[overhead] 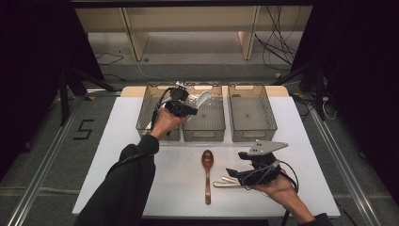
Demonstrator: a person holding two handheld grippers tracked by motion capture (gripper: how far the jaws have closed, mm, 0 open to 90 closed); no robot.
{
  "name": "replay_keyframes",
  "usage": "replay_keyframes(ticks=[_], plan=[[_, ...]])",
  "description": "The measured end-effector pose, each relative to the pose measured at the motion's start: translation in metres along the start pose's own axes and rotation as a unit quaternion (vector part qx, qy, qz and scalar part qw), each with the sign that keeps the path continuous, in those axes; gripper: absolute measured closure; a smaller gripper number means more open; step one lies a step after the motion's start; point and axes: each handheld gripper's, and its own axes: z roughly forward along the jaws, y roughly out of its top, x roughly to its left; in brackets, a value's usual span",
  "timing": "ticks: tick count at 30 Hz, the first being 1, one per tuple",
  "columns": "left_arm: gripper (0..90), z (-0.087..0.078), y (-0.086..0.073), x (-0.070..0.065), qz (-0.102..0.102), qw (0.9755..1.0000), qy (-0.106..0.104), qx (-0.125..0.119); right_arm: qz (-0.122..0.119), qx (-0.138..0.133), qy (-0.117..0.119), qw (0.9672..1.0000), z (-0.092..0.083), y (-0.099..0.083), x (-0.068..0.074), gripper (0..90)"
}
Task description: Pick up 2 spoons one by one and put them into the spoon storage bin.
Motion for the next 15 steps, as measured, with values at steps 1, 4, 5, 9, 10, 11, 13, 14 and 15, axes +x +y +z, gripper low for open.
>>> replay_keyframes(ticks=[1,4,5,9,10,11,13,14,15], plan=[[84.6,0.001,-0.001,0.001,0.001,1.0,0.002,0.003,0.0,0.0,0.0,1.0,0.0,0.0,0.0,29.4],[84.6,0.005,-0.003,0.002,-0.005,1.0,0.003,0.006,-0.001,0.0,0.0,1.0,0.0,0.0,0.0,29.4],[84.6,0.006,-0.004,0.002,-0.005,1.0,0.003,0.005,0.0,0.0,0.0,1.0,0.0,0.0,0.0,29.4],[84.4,0.009,-0.005,0.002,-0.007,0.9999,0.002,0.011,0.0,0.0,0.0,1.0,0.0,0.0,0.0,29.4],[84.4,0.01,-0.005,0.002,-0.007,0.9999,0.003,0.013,0.0,0.001,0.0,1.0,0.0,0.0,0.0,29.4],[84.4,0.011,-0.006,0.002,-0.009,0.9999,0.004,0.012,0.0,0.001,0.0,1.0,0.0,0.0,0.0,29.4],[84.3,0.013,-0.006,0.002,-0.01,0.9999,0.003,0.013,0.0,0.0,0.001,1.0,0.0,0.0,0.0,29.3],[84.3,0.013,-0.007,0.003,-0.01,0.9998,0.003,0.015,0.0,0.0,0.001,1.0,0.0,0.0,0.0,29.4],[84.3,0.014,-0.007,0.003,-0.01,0.9998,0.003,0.015,0.0,0.0,0.001,1.0,0.0,0.0,0.0,29.4]])
